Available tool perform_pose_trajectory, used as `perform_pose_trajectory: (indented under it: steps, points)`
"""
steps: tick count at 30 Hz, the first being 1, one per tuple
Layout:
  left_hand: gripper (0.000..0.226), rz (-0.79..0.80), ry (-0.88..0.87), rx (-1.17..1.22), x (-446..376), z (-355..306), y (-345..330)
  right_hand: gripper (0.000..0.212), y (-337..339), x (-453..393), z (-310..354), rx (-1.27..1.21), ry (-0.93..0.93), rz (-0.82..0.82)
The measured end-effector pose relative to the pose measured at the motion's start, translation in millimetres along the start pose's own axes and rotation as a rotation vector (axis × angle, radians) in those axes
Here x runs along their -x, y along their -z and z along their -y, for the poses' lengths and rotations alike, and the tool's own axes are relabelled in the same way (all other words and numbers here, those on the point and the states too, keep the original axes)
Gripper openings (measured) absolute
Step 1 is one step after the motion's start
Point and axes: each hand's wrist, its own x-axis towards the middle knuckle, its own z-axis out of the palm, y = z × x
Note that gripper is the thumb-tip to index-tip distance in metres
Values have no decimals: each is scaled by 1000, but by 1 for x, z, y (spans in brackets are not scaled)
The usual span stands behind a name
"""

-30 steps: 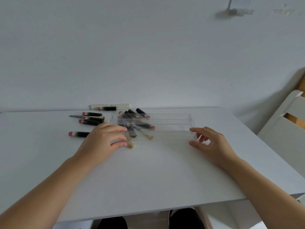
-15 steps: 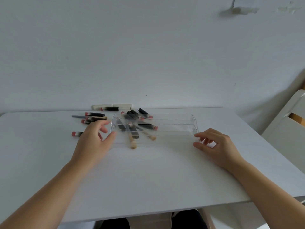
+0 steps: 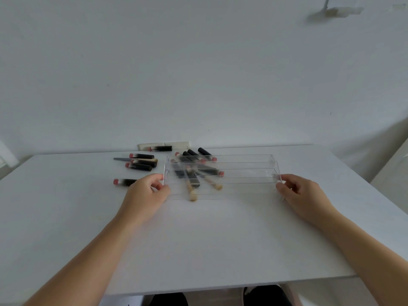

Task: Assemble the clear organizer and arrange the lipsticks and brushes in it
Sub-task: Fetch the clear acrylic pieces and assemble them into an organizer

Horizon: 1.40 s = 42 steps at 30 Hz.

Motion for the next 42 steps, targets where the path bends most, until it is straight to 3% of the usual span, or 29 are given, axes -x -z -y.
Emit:
perform_pose_trajectory:
  steps: [15,24,35,42]
  points:
    - [45,244,120,66,4,-12,13,14,3,5,11,-87,-80,42]
    - [22,129,79,52,16,-12,10,7,3,5,15,-36,-101,39]
    - [35,205,56,-4,20,-9,16,6,-1,13,13,-23,-84,82]
    - [31,183,39,-29,22,-7,19,7,-6,22,15,91,-45,27]
